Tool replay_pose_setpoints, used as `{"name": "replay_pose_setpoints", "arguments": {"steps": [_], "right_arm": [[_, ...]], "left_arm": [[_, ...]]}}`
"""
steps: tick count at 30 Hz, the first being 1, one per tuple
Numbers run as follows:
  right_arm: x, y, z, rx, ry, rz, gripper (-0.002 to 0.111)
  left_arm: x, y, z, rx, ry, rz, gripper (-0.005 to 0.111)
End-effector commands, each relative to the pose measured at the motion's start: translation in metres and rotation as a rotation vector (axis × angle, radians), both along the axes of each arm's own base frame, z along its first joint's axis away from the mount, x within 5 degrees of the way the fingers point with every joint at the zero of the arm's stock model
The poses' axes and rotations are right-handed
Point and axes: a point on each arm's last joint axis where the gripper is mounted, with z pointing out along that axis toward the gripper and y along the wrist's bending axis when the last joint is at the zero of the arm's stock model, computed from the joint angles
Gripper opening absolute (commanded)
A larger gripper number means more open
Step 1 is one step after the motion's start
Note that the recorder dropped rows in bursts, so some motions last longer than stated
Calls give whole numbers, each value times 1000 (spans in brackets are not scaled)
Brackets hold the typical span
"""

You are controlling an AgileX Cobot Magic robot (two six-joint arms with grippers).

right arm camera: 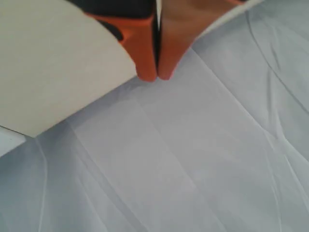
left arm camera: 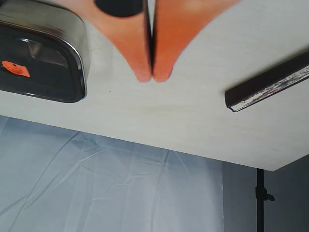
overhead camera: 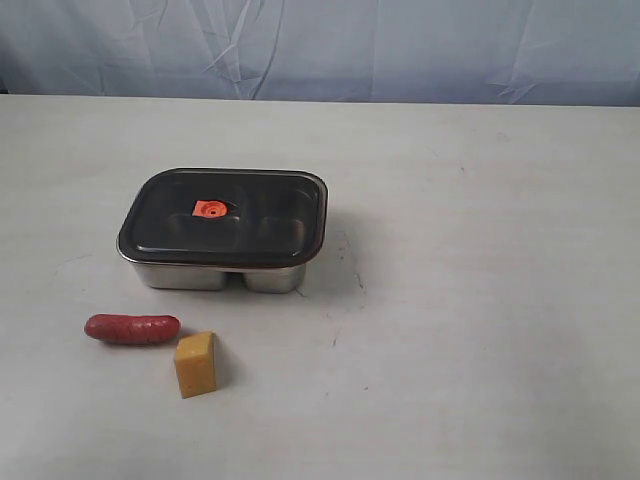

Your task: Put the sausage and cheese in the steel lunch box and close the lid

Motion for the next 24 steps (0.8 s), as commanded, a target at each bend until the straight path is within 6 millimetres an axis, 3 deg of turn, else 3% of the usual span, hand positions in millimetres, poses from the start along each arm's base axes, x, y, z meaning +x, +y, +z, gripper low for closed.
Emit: {"name": "replay_pose_setpoints", "arguments": {"steps": [1, 6, 8, 10, 12, 18, 24], "right_arm": [[50, -4, 29, -214, 208, 51, -1], [108, -2, 41, -282, 360, 169, -1], [131, 4, 35, -270, 446, 273, -1], [151, 13, 24, -215, 518, 404, 0], [166, 23, 13, -175, 551, 554, 8], [205, 42, -35, 16, 641, 847, 50], [223, 58, -82, 299, 708, 1109, 53]], "left_arm": [[0, 0, 0, -6, -11, 4, 0], [0, 0, 0, -6, -11, 4, 0], [0, 0, 0, -6, -11, 4, 0], [0, 0, 0, -6, -11, 4, 0], [0, 0, 0, -6, -11, 4, 0], [0, 0, 0, -6, -11, 4, 0], [0, 0, 0, -6, -11, 4, 0]]}}
